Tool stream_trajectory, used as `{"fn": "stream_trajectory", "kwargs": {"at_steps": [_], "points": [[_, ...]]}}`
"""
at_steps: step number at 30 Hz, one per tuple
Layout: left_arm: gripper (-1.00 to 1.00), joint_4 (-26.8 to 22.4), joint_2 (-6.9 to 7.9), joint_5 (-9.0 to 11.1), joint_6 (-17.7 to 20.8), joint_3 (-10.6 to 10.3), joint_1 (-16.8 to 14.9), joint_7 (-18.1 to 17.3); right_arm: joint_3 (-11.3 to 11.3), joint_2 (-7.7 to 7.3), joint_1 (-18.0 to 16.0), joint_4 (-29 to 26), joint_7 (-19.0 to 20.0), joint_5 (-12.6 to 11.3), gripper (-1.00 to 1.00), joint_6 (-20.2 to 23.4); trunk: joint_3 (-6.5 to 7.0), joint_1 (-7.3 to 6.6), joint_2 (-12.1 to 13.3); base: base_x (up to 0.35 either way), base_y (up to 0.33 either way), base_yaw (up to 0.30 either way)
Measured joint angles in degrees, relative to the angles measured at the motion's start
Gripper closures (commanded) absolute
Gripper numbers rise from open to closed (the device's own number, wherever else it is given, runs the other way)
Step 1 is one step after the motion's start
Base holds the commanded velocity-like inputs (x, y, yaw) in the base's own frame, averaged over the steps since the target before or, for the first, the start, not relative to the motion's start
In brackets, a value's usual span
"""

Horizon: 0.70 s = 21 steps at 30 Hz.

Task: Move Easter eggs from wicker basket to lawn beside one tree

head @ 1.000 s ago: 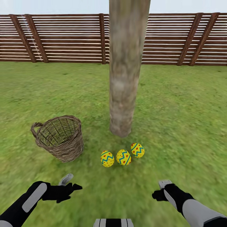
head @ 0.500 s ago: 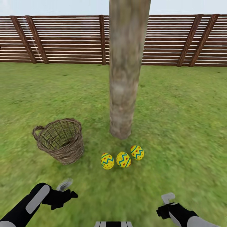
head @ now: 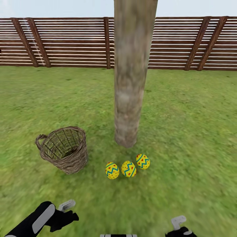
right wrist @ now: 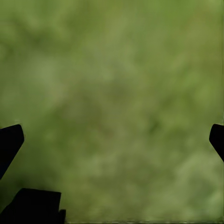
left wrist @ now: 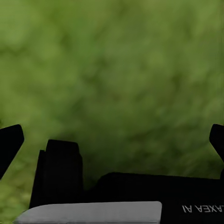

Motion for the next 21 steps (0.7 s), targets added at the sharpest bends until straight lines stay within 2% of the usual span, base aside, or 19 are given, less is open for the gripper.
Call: {"fn": "stream_trajectory", "kwargs": {"at_steps": [2, 5, 8, 9, 14, 18, 21], "points": [[-1.00, 0.8, -0.05, 0.0, -0.3, -0.2, 0.0, 0.0, 0.0, 0.00, 0.5, 0.0, 0.0, 0.0, -1.00, -0.1, 0.36, -0.44, 0.8, 0.000, 0.000, 0.000], [-1.00, 3.8, -0.69, 0.0, -3.0, -0.8, 0.0, -0.1, 0.0, 0.00, 0.9, 0.0, 0.0, 0.0, -1.00, -0.2, 0.90, -1.10, 2.0, 0.000, 0.000, 0.000], [-1.00, 7.8, -1.50, 0.0, -8.3, -3.3, 0.0, -0.2, 0.0, 0.00, 1.9, 0.0, 0.0, -0.1, -1.00, -0.2, 1.44, -1.76, 3.2, 0.000, 0.000, 0.000], [-1.00, 8.6, -1.64, 0.1, -9.8, -4.7, 0.0, -0.3, 0.0, 0.01, 2.4, 0.1, 0.0, -0.1, -1.00, -0.2, 1.61, -1.98, 3.6, 0.000, 0.000, 0.000], [-1.00, 10.2, -1.96, 0.1, -13.4, -8.2, 0.0, -0.4, 0.0, 0.08, 4.8, 0.1, 0.0, -0.1, -1.00, -0.2, 2.51, -3.07, 5.6, 0.000, 0.000, 0.000], [-1.00, 13.7, -3.44, 0.1, -15.7, -8.7, 0.0, -0.5, -0.1, 0.02, 5.7, 0.1, 0.0, -0.2, -1.00, -0.2, 3.23, -3.95, 7.2, 0.000, 0.000, 0.000], [-1.00, 15.2, -4.01, 0.2, -16.1, -8.8, 0.0, -0.5, -0.1, 0.01, 5.8, 0.1, 0.0, -0.3, -1.00, -0.2, 3.77, -4.61, 8.4, 0.000, 0.000, 0.000]]}}
